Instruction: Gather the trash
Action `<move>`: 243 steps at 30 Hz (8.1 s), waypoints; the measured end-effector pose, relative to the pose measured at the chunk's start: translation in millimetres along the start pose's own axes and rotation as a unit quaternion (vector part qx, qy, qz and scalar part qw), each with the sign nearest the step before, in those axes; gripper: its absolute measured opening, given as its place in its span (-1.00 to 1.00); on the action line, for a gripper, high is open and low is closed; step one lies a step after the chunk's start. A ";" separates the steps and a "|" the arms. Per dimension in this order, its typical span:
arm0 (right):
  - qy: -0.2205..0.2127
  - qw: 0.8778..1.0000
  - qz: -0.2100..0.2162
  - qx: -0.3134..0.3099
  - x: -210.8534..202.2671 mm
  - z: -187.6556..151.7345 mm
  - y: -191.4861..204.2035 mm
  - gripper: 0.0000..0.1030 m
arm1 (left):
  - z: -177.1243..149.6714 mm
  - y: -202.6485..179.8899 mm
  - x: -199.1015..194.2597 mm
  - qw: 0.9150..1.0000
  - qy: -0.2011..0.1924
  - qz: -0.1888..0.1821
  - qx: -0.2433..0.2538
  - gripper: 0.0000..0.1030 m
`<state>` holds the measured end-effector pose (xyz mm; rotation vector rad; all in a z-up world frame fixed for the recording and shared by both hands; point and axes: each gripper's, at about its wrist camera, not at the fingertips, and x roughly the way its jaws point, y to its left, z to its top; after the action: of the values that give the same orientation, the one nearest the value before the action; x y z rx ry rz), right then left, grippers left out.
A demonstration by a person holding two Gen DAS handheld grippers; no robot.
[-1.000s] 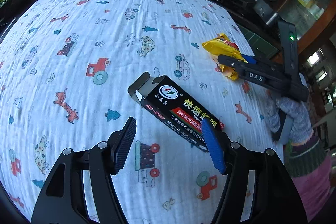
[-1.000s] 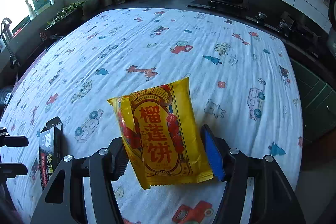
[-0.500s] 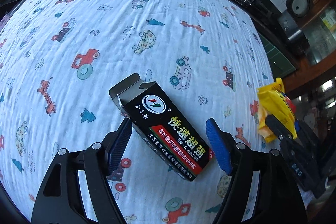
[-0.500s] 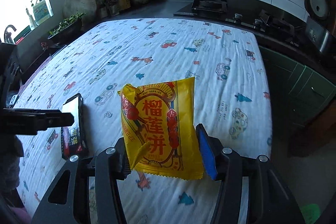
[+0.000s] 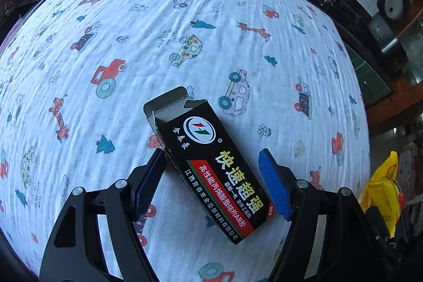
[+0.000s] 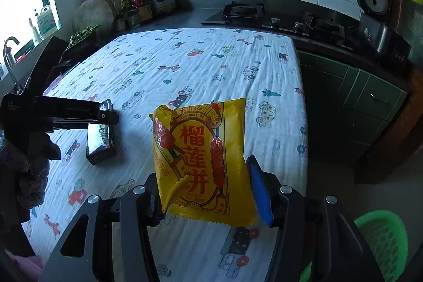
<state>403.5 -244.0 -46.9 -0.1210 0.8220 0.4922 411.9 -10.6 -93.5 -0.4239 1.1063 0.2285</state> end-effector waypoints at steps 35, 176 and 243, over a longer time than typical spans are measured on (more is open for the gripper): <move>-0.030 0.966 -0.177 0.185 -144.0 -135.1 -83.5 0.00 | -109.3 -129.6 -82.6 0.958 0.000 -0.188 0.216 -0.06; -0.147 0.958 -0.196 0.151 -190.2 -141.1 117.7 0.86 | -173.7 44.7 -202.6 0.912 -0.288 -0.110 0.271 0.90; -0.159 0.955 -0.195 0.157 -198.1 -154.4 122.0 0.86 | -189.3 36.1 -209.7 0.900 -0.299 -0.115 0.295 0.90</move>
<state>128.8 -255.2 2.3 0.0887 0.5309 0.0013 152.6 -55.2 15.5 0.0730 0.4668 -0.1855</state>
